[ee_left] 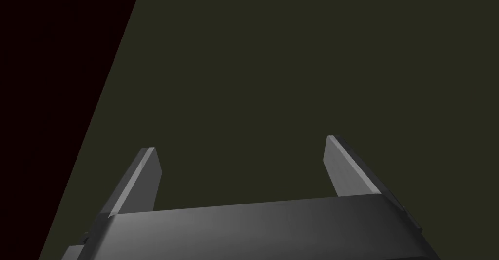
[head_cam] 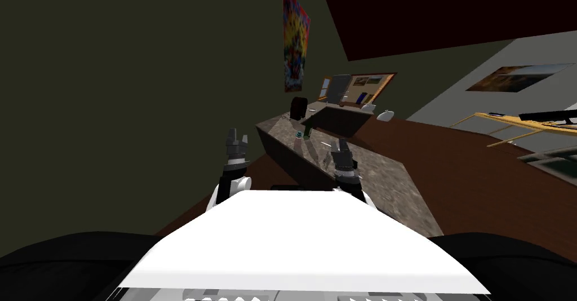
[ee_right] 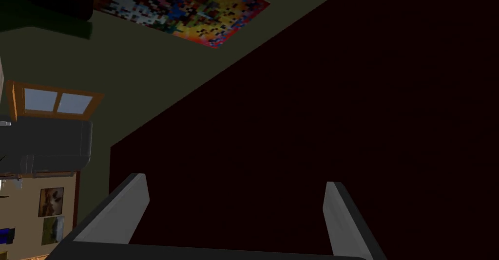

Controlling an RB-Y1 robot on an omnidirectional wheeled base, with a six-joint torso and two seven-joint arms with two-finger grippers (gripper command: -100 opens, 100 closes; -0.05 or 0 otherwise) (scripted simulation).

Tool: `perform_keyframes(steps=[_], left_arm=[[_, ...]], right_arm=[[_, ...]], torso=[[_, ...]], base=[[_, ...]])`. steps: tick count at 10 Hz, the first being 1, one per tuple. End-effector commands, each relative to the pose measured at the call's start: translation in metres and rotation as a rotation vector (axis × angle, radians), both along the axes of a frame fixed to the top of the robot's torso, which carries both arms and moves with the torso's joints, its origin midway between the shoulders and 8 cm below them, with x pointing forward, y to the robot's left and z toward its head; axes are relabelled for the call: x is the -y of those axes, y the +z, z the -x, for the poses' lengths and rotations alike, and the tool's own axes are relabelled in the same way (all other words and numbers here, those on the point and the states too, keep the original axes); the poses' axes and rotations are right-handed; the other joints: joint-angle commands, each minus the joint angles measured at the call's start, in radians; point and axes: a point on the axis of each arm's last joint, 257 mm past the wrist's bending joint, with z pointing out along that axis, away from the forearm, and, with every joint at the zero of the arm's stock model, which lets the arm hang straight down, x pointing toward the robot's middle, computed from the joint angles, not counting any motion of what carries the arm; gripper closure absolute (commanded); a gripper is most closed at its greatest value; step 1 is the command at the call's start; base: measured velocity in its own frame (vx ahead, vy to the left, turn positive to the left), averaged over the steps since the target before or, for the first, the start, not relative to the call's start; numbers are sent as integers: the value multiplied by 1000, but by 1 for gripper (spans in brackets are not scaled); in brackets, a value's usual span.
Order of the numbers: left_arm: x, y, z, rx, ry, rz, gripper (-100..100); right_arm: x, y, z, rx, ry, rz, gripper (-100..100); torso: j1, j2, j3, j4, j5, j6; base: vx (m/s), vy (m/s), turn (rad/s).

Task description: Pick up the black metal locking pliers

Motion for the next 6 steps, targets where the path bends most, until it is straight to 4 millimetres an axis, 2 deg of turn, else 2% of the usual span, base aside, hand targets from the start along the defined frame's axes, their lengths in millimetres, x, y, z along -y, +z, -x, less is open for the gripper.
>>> perform_keyframes(steps=[1,2,5,6], left_arm=[[0,0,0,0,0,0,0],[0,0,0,0,0,0,0],[0,0,0,0,0,0,0],[0,0,0,0,0,0,0]], right_arm=[[-1,-16,6,-49,-24,72,-100],[-1,-27,9,-81,-41,136,-100],[2,-47,17,-142,-64,205,-100],[4,-62,24,-189,-82,277,-100]], torso=[[0,0,0,0,0,0],[1,0,0,0,0,-1],[0,0,0,0,0,-1],[1,0,0,0,0,0]], base=[[-5,-9,160],[-7,-14,390],[-8,-13,160],[-5,-9,236]])
